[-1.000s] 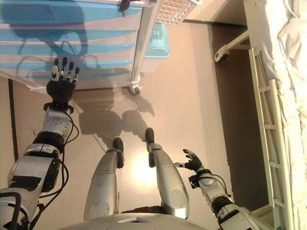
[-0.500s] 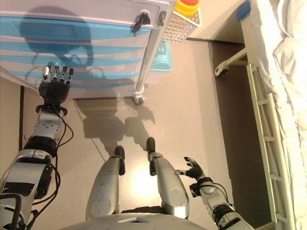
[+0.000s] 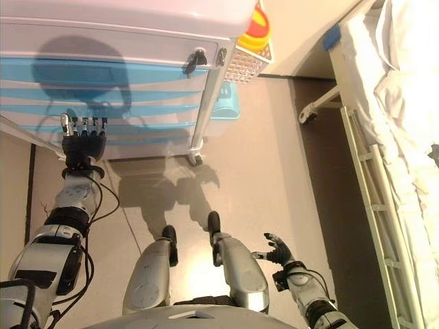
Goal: Open the drawer and pick up the medicine
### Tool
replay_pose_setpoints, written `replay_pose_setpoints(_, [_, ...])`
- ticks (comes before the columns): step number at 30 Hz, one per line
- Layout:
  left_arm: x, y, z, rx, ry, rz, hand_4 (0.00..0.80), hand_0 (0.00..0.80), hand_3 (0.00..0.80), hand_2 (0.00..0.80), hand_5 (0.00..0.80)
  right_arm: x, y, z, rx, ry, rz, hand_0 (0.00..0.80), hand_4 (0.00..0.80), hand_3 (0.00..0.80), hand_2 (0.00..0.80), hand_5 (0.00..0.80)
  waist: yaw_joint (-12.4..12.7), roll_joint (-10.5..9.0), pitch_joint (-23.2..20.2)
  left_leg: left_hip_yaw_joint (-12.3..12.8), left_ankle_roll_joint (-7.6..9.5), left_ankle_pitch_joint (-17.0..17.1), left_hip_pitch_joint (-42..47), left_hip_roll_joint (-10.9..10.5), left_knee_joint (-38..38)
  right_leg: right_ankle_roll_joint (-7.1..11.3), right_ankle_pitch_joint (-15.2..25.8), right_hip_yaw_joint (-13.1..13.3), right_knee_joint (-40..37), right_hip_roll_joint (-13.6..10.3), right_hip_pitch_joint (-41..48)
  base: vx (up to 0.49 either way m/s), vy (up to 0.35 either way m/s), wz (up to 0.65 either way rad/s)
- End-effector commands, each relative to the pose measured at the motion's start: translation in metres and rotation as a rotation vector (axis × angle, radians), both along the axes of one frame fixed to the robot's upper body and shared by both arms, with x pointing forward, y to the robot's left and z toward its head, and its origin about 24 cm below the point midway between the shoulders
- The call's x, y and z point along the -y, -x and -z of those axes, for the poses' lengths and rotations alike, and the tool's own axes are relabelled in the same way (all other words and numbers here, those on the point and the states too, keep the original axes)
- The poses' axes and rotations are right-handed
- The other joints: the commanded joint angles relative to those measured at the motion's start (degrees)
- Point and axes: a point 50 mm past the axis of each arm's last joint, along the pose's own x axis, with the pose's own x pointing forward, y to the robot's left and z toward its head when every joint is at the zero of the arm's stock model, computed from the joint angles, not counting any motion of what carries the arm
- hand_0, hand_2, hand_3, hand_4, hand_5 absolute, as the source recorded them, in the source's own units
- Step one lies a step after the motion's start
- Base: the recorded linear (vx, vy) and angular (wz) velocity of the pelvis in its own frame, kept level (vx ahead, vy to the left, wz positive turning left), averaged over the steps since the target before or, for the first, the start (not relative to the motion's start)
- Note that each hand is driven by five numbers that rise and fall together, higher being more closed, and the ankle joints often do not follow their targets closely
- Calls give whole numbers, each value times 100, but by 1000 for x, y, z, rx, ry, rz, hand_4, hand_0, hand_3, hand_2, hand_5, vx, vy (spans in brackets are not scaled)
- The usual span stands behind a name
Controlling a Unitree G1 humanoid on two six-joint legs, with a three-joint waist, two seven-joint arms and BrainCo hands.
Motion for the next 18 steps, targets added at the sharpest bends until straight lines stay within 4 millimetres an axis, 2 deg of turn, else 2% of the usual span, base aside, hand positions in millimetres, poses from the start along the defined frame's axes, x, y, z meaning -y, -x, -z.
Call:
replay_pose_setpoints(1, [48, 1, -175, 988, -269, 277, 800, 800, 800, 800, 800, 7, 53, 19, -146, 47, -64, 0, 0, 0, 0, 0, 17, 184, -854, -75, 110, -377, -393, -488, 338, 187, -168, 170, 19, 246, 317, -81, -16, 6])
replay_pose_setpoints(6, [69, 3, -160, 1000, -278, 375, 800, 800, 800, 800, 800, 4, 41, 14, -106, 56, -103, 0, 0, 0, 0, 0, 141, 248, -886, -265, 50, -219, -309, -475, 30, 139, -335, 101, 97, 293, 350, -96, -23, 7])
replay_pose_setpoints(9, [79, 7, -142, 990, -261, 409, 800, 800, 800, 800, 800, 2, 34, 11, -84, 63, -113, 0, 0, 0, 0, 0, 267, 314, -934, -406, -23, -56, -173, -447, -290, 95, -481, -11, 161, 290, 411, -97, -46, 14])
replay_pose_setpoints(15, [89, 26, -81, 929, -133, 387, 800, 800, 800, 800, 800, 8, 23, 6, -57, 111, -98, 0, 0, 0, 0, 0, 590, 545, -1044, -826, -251, 310, 273, -382, -909, -45, -751, -416, 238, 171, 677, -39, -44, 37])
replay_pose_setpoints(18, [86, 48, -39, 857, -57, 326, 800, 800, 800, 800, 800, 20, 17, 3, -53, 161, -84, 0, 0, 0, 0, 0, 794, 768, -1062, -1084, -379, 503, 452, -382, -1115, -151, -874, -658, 271, 79, 830, -25, 40, 55])
